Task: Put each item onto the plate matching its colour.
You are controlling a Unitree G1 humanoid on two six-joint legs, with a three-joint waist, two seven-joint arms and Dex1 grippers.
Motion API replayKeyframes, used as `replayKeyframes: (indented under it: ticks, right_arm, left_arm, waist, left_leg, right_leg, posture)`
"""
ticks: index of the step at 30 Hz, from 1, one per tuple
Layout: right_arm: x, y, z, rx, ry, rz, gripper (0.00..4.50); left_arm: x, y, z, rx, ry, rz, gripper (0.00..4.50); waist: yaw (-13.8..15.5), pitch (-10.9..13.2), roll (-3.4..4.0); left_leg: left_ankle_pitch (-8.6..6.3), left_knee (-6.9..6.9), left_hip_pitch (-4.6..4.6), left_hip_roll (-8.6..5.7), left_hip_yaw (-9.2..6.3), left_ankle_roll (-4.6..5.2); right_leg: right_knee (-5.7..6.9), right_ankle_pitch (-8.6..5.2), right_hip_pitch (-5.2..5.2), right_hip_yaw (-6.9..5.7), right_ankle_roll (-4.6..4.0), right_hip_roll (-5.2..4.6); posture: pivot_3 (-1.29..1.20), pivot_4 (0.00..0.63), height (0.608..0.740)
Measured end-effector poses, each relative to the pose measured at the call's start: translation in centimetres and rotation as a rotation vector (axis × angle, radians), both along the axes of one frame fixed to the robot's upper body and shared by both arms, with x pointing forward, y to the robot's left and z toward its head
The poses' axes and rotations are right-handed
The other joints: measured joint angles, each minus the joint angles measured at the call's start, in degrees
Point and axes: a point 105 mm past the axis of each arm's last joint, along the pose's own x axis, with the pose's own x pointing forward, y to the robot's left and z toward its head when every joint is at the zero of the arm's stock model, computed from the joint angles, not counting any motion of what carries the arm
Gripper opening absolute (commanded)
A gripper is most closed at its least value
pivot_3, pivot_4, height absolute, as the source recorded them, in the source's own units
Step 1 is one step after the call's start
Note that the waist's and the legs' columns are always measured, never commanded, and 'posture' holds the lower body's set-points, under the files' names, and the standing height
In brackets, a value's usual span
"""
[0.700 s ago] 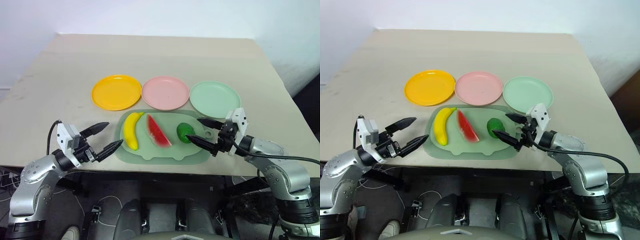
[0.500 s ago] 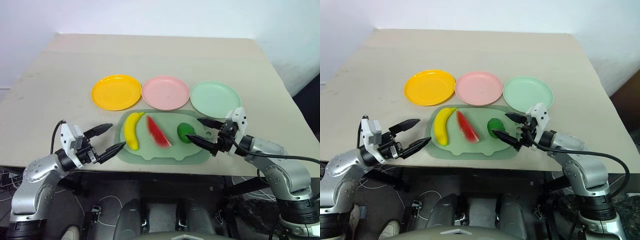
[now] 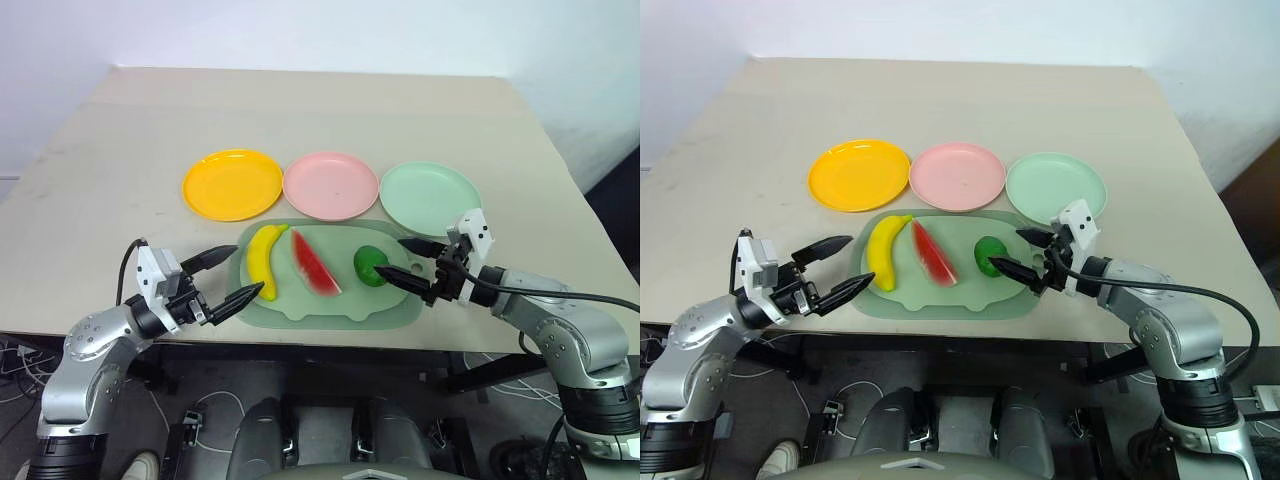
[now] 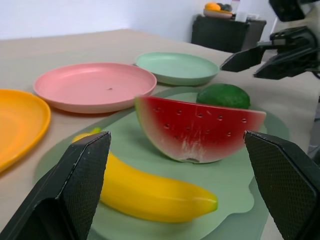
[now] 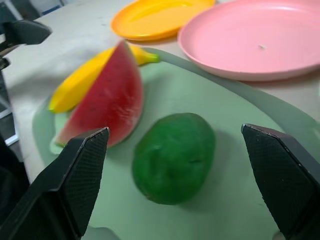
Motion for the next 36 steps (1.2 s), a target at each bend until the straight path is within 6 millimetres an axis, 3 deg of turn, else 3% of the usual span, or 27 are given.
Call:
replayKeyframes:
  ticks: [4, 14, 17, 20, 21, 27, 32, 34, 36]
  right_arm:
    - [0.6, 0.8, -0.3, -0.014, 0.004, 0.008, 4.50]
    - [1.3, 2.5, -3.4, -0.036, 0.097, -0.002, 4.50]
    - [1.4, 2.6, -3.4, -0.048, 0.090, 0.000, 3.94]
    - [1.5, 2.6, -3.2, -0.053, 0.081, 0.001, 2.90]
    - [1.5, 2.5, -3.1, -0.058, 0.075, 0.004, 2.74]
    - [1.9, 1.7, -1.2, -0.046, 0.016, -0.001, 2.72]
    - [6.2, 0.3, 5.0, -0.009, -0.145, -0.117, 2.72]
    - [8.3, -0.9, 5.6, -0.027, -0.163, -0.203, 2.72]
    - [10.9, -2.7, 4.4, -0.058, -0.125, -0.318, 2.72]
  left_arm:
    - [0.3, -0.1, 0.5, 0.002, -0.021, 0.007, 4.46]
    - [0.1, 0.7, 0.2, 0.025, 0.001, 0.026, 4.46]
    - [0.1, 0.7, 0.2, 0.026, -0.001, 0.030, 4.50]
    - [0.2, 0.7, 0.4, 0.027, -0.007, 0.031, 4.50]
    - [0.2, 0.7, 0.4, 0.027, -0.008, 0.031, 4.50]
    - [0.2, 0.7, 0.4, 0.029, -0.011, 0.033, 4.50]
    - [0.4, 0.7, 0.5, 0.030, -0.016, 0.047, 4.50]
    - [0.4, 0.7, 0.4, 0.029, -0.015, 0.052, 4.50]
    - [0.3, 0.8, 0.3, 0.029, -0.013, 0.058, 4.50]
  waist:
    - [0.0, 0.0, 0.00]
    - [0.0, 0.0, 0.02]
    - [0.0, 0.0, 0.02]
    - [0.0, 0.0, 0.02]
    - [0.0, 0.0, 0.03]
    - [-0.1, 0.0, 0.06]
    - [-0.3, 0.1, 0.12]
    - [-0.3, 0.1, 0.11]
    - [-0.1, 0.1, 0.11]
  left_leg:
    - [0.00, 0.00, -0.01, 0.00, 0.04, 0.00]
    - [0.01, 0.01, -0.02, 0.00, 0.05, 0.00]
    - [0.01, 0.01, -0.03, 0.00, 0.06, -0.01]
    - [0.01, 0.01, -0.03, 0.00, 0.06, -0.01]
    - [0.01, 0.01, -0.03, 0.00, 0.06, -0.01]
    - [0.01, 0.01, -0.03, 0.01, 0.07, -0.01]
    - [0.03, 0.01, -0.01, 0.02, 0.12, -0.03]
    - [0.15, 0.00, -0.02, 0.02, 0.15, -0.24]
    - [0.19, 0.01, -0.04, 0.01, 0.20, -0.29]
  right_leg:
    - [-0.01, 0.01, 0.00, 0.00, 0.01, 0.00]
    - [0.00, 0.02, -0.01, 0.00, 0.02, 0.01]
    - [0.00, 0.02, -0.01, 0.00, 0.03, 0.01]
    - [0.00, 0.02, -0.01, 0.00, 0.03, 0.01]
    - [0.00, 0.02, -0.02, 0.00, 0.03, 0.01]
    - [0.00, 0.02, -0.02, 0.01, 0.03, 0.01]
    - [0.01, 0.07, -0.04, 0.03, 0.00, 0.05]
    - [0.00, 0.07, -0.04, 0.03, 0.02, 0.05]
    - [0.01, 0.08, -0.05, 0.03, 0.04, 0.04]
  posture:
    - [0.00, 0.150, 0.695]
    - [0.00, 0.150, 0.695]
    - [0.00, 0.150, 0.695]
    - [0.00, 0.150, 0.695]
    - [0.00, 0.150, 0.695]
    - [0.00, 0.150, 0.695]
    - [0.00, 0.150, 0.695]
    - [0.00, 0.150, 0.695]
    - [0.00, 0.150, 0.695]
